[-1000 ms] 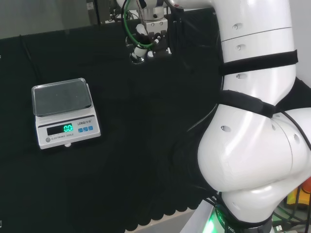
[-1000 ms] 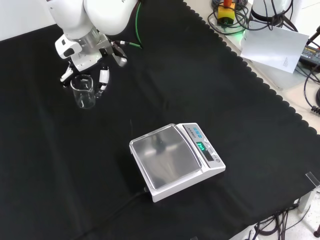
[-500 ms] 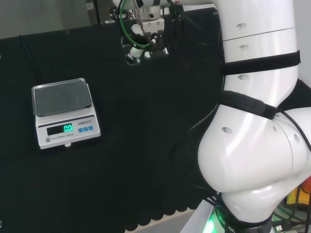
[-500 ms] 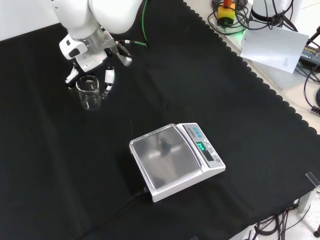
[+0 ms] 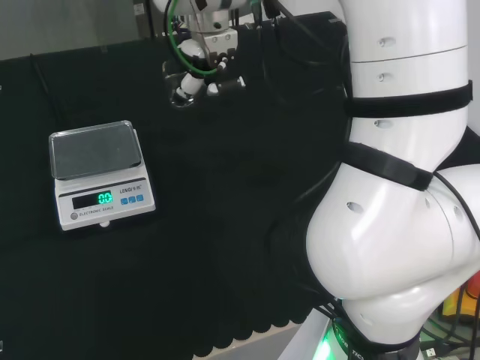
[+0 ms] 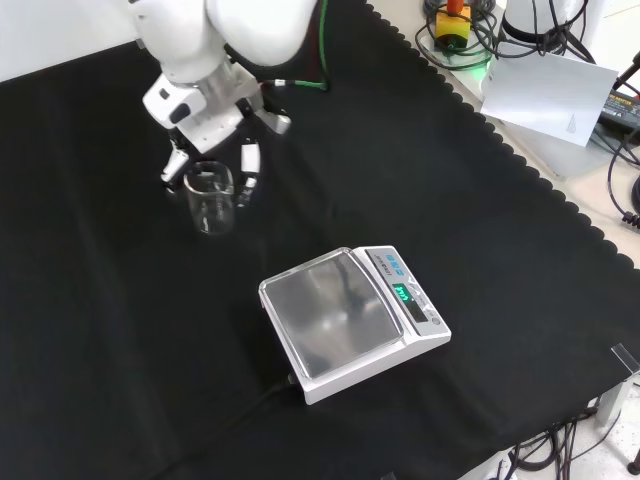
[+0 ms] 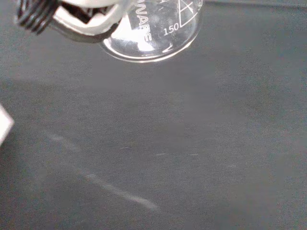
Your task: Put the beaker on the electronic balance.
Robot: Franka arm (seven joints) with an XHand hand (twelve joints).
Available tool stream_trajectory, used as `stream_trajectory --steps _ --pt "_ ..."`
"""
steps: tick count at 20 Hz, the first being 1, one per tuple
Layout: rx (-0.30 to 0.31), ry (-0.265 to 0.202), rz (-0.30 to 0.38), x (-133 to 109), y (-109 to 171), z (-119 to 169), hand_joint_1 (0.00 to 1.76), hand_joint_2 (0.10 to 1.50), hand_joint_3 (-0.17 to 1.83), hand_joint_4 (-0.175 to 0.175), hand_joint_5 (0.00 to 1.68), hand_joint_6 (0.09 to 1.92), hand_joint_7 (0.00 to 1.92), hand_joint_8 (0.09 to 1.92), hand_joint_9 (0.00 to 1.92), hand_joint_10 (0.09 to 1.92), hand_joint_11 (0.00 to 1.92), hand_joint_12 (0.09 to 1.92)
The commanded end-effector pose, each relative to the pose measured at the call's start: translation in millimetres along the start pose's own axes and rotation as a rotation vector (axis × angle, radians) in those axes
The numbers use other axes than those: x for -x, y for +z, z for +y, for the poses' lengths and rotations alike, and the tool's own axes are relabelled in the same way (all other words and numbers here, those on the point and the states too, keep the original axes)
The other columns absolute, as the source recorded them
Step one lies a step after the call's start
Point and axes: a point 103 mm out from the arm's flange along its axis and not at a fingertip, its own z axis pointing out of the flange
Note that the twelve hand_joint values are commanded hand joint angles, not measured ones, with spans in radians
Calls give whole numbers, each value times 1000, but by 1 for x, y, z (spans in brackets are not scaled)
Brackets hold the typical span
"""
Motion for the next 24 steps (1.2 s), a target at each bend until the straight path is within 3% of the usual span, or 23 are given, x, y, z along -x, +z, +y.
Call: stream_trajectory --steps 1,7,12,17,24 --pt "2 -140 15 -69 -4 -16 1110 846 710 -175 858 1370 936 1573 1323 979 1480 812" --pt "-15 -241 32 -125 0 -33 1110 845 709 -175 860 1367 942 1567 1329 971 1486 806" --pt "-39 -312 34 -156 7 -45 1111 843 709 -175 863 1362 953 1557 1334 963 1491 800" --pt "-68 -334 36 -172 17 -45 1112 841 709 -175 866 1358 954 1553 1338 960 1495 797" --pt "-111 -321 45 -170 38 -34 1113 839 708 -175 871 1349 955 1550 1344 956 1502 795"
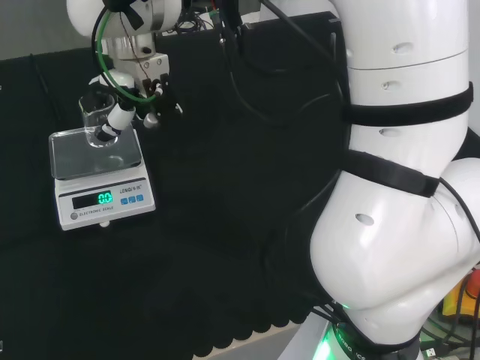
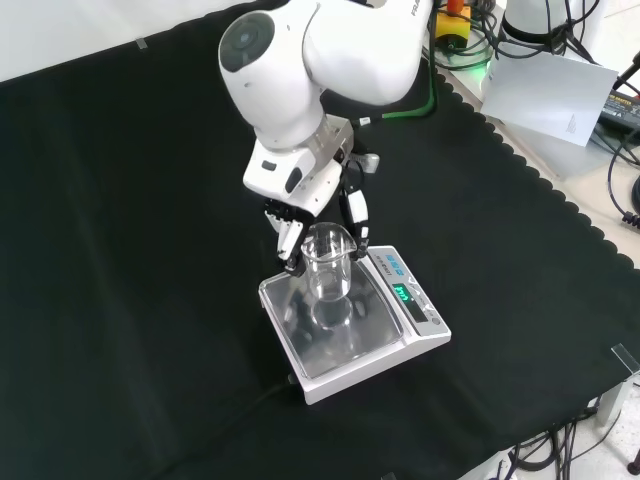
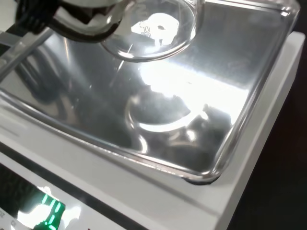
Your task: Put the beaker on the electronic balance.
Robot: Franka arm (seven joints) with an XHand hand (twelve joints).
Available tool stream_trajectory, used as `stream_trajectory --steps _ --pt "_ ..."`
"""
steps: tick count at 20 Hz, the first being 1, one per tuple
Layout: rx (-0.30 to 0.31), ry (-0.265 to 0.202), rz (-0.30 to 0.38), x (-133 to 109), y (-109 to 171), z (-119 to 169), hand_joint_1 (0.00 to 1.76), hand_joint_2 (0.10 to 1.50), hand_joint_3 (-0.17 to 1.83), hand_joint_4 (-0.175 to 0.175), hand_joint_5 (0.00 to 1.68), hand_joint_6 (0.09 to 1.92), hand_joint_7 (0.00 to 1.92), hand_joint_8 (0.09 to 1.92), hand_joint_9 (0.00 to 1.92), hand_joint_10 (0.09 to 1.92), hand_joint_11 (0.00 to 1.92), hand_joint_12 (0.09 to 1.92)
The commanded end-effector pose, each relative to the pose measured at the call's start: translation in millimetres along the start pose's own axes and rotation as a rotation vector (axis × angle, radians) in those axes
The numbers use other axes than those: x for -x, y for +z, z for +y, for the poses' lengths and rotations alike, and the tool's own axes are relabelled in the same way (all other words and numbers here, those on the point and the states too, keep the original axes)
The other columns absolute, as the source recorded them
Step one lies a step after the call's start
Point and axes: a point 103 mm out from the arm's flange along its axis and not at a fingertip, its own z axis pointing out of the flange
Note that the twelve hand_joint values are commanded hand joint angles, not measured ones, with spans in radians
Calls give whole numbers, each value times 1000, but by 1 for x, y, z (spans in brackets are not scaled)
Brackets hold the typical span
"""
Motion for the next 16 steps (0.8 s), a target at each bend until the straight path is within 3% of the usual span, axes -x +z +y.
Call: stream_trajectory --steps 1,9,10,11,13,14,16 --pt "-39 9 10 4 18 9 1113 839 707 -175 871 1349 955 1550 1344 955 1503 795" --pt "-51 3 25 6 21 10 1112 854 672 -171 870 1333 956 1538 1355 935 1512 784" --pt "-57 2 34 6 21 10 1107 868 644 -159 867 1326 955 1533 1362 922 1512 782" --pt "-69 0 45 6 22 10 1090 893 592 -121 862 1314 952 1521 1380 893 1506 785" --pt "-90 -3 58 7 23 11 1041 770 637 -130 680 1301 939 1489 1425 807 1472 808" --pt "-96 -5 62 7 23 11 998 701 652 -109 539 1226 902 1446 1414 768 1422 828" --pt "-102 -5 68 8 25 11 890 615 627 -65 281 847 798 1368 1318 723 1272 912"
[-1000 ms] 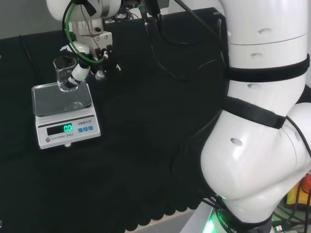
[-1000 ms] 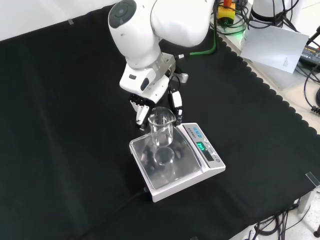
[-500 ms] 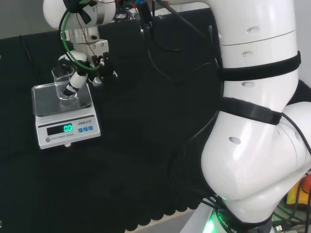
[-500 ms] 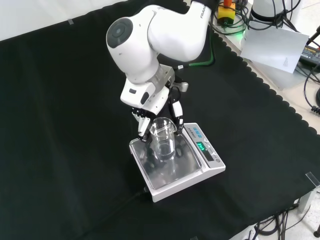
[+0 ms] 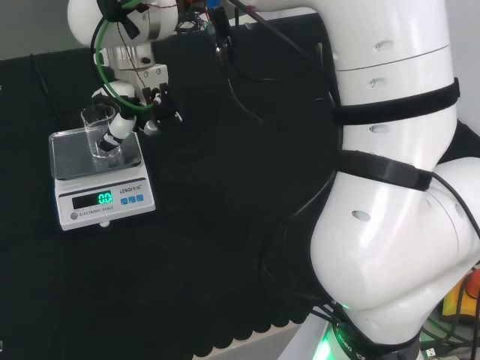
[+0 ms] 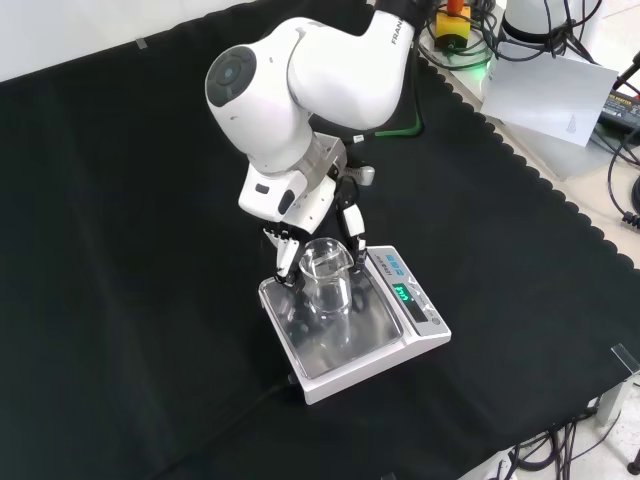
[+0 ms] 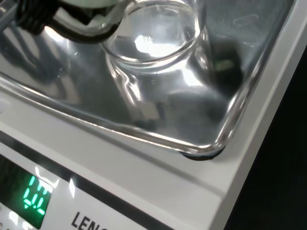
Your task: Put the beaker on the electronic balance.
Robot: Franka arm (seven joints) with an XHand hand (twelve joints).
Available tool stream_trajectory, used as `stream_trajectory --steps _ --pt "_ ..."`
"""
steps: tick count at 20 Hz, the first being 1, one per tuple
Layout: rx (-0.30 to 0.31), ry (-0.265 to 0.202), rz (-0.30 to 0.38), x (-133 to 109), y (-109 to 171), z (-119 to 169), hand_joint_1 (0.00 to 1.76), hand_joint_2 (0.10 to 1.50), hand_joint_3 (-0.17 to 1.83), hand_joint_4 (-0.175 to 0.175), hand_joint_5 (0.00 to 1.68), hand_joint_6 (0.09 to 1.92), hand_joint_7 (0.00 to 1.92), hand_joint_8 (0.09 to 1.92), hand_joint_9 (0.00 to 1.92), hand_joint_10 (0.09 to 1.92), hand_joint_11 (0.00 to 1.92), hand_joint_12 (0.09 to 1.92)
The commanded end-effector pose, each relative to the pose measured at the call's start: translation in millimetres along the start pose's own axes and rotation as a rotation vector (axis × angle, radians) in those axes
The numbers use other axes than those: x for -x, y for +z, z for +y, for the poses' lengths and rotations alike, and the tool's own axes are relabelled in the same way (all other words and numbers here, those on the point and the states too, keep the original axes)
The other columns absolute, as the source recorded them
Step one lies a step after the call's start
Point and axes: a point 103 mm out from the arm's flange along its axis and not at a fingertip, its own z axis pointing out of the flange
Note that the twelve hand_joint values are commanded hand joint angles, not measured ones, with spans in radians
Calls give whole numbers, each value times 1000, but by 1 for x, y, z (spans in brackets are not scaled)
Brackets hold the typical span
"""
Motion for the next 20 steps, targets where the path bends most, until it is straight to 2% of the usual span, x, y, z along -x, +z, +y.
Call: stream_trajectory --steps 1,4,7,9,11,16,20 --pt "-40 -8 34 3 4 0 846 600 602 -52 224 684 751 1335 1262 719 1196 966" --pt "-46 -10 33 2 2 -1 718 581 513 -28 133 334 577 1214 1029 727 894 1157" --pt "-36 -12 38 2 -5 -4 615 581 410 -12 38 99 311 1054 743 778 579 1319" --pt "-23 -13 45 4 -14 -9 568 584 343 -3 9 87 167 955 581 792 413 1402" --pt "-6 -11 48 7 -27 -15 538 592 288 2 1 87 101 895 491 807 328 1444" --pt "31 -5 46 13 -54 -29 521 596 255 5 0 87 72 866 449 814 289 1459" --pt "38 5 46 18 -63 -36 519 601 245 8 0 87 72 860 443 815 278 1460"
